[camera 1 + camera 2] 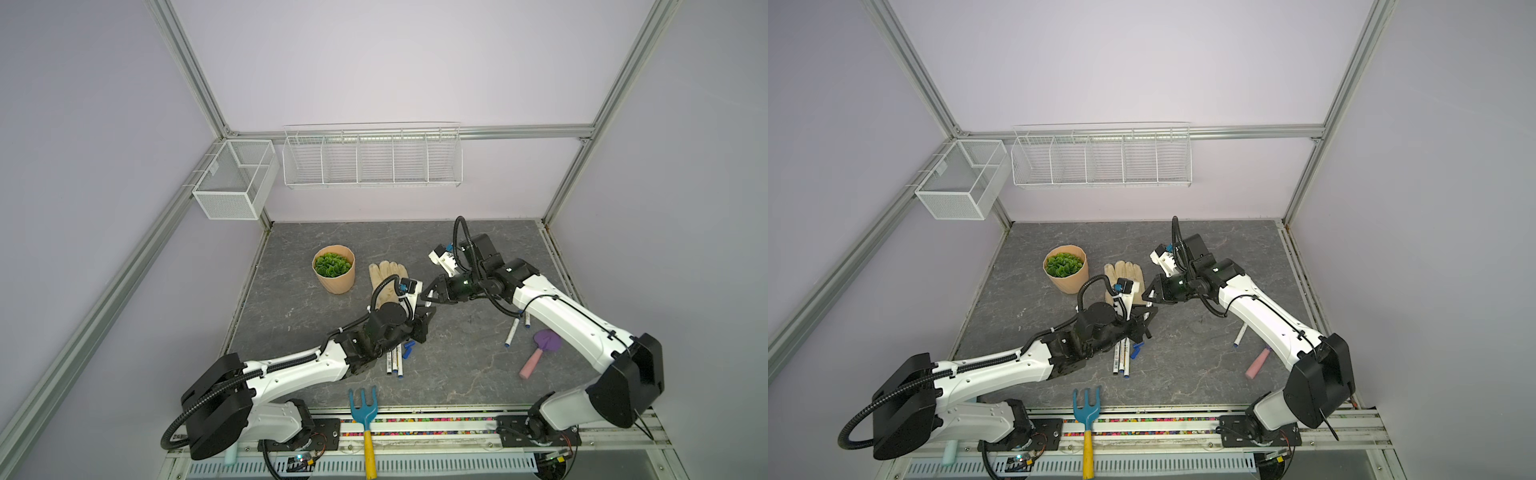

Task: Insert the pens into the pen caps
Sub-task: 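Hold the marker upright with the left gripper while the right lowers toward black caps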

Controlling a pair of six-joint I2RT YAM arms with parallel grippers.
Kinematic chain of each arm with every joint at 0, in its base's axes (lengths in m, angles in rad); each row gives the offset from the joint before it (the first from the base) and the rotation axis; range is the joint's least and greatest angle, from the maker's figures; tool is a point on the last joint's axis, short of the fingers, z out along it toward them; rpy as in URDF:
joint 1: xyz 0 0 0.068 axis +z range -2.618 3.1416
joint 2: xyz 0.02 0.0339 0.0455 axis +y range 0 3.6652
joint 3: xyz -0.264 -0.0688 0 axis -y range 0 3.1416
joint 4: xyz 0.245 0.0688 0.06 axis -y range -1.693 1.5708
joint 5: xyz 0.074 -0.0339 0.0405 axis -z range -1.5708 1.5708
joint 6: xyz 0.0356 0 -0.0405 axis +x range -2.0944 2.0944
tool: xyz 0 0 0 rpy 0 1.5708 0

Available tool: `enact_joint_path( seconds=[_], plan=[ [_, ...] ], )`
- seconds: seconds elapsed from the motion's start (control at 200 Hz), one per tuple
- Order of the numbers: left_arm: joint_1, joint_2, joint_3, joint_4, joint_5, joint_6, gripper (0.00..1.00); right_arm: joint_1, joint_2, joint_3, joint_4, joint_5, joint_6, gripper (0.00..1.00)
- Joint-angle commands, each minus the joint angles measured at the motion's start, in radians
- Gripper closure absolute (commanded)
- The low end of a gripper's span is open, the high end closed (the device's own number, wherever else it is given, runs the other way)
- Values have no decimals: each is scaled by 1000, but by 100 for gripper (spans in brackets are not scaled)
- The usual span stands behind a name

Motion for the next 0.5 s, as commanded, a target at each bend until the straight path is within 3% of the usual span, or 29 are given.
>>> enact_joint_path(
  seconds=[0.0,0.08,0.165,0.495],
  plan=[
    [8,-62,-57,-40,-19,-78,100,-6,-18,14,-35,41,-10,74],
    [12,-98,-95,-90,-93,-132,100,-5,-8,7,-64,92,-19,57],
    [19,-139,-145,-125,-158,-170,100,-3,10,-11,-85,165,-21,51],
    [67,-253,-267,-158,-156,-203,100,110,285,76,-228,334,-165,52]
  ],
)
